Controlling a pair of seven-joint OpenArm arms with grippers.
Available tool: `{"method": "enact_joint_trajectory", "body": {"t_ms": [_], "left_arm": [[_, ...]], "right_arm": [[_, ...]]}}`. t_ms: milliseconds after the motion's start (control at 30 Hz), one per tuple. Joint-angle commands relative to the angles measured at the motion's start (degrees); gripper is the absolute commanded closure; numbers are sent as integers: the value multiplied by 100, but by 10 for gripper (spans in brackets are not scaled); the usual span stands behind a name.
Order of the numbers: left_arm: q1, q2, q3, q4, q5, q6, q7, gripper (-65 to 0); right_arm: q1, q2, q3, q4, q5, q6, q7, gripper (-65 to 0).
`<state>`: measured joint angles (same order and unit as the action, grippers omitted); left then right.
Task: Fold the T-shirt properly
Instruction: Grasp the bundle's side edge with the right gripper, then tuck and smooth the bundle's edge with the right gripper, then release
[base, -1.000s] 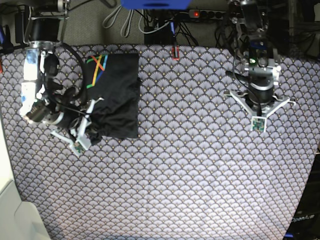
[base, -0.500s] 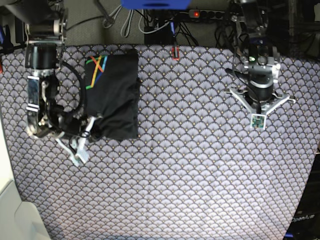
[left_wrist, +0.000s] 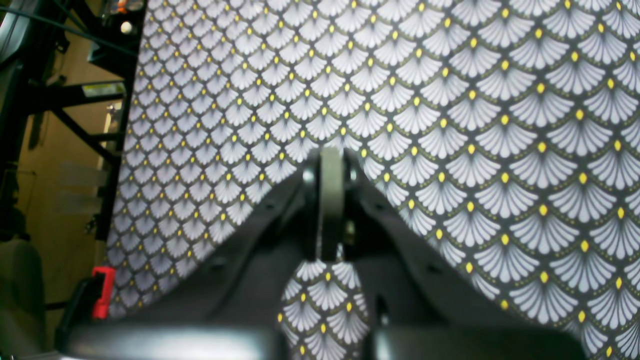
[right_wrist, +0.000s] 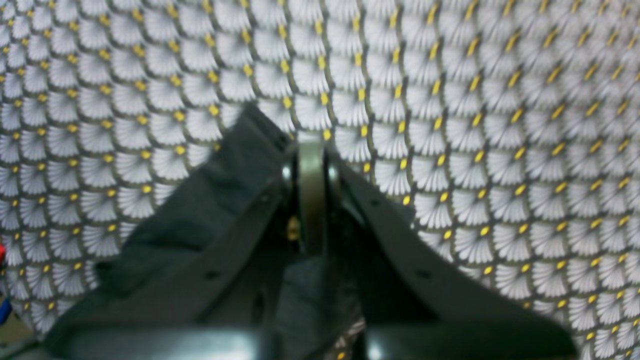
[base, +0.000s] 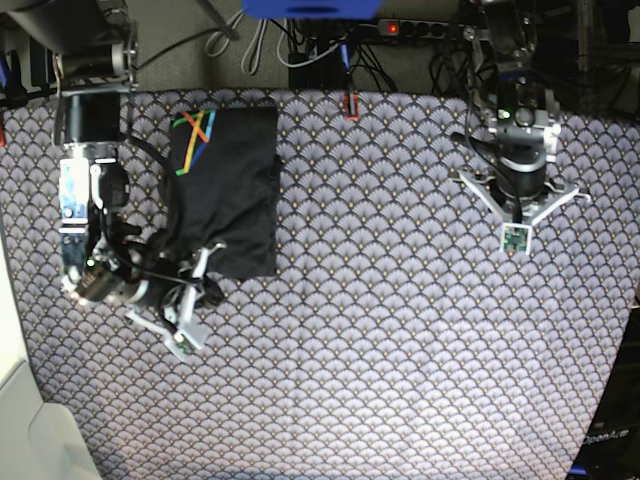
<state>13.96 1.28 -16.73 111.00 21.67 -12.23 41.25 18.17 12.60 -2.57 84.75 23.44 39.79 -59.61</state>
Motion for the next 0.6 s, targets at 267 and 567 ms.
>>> {"method": "enact_joint_trajectory", "body": {"t_ms": [267, 567], "left_arm": [[33, -27, -19, 104, 35, 23, -130, -3], [147, -36, -19, 104, 35, 23, -130, -3]], "right_arm": [[-301, -280, 6, 92, 95, 21, 260, -2], [121, -262, 6, -1499, 95, 21, 630, -2]]}}
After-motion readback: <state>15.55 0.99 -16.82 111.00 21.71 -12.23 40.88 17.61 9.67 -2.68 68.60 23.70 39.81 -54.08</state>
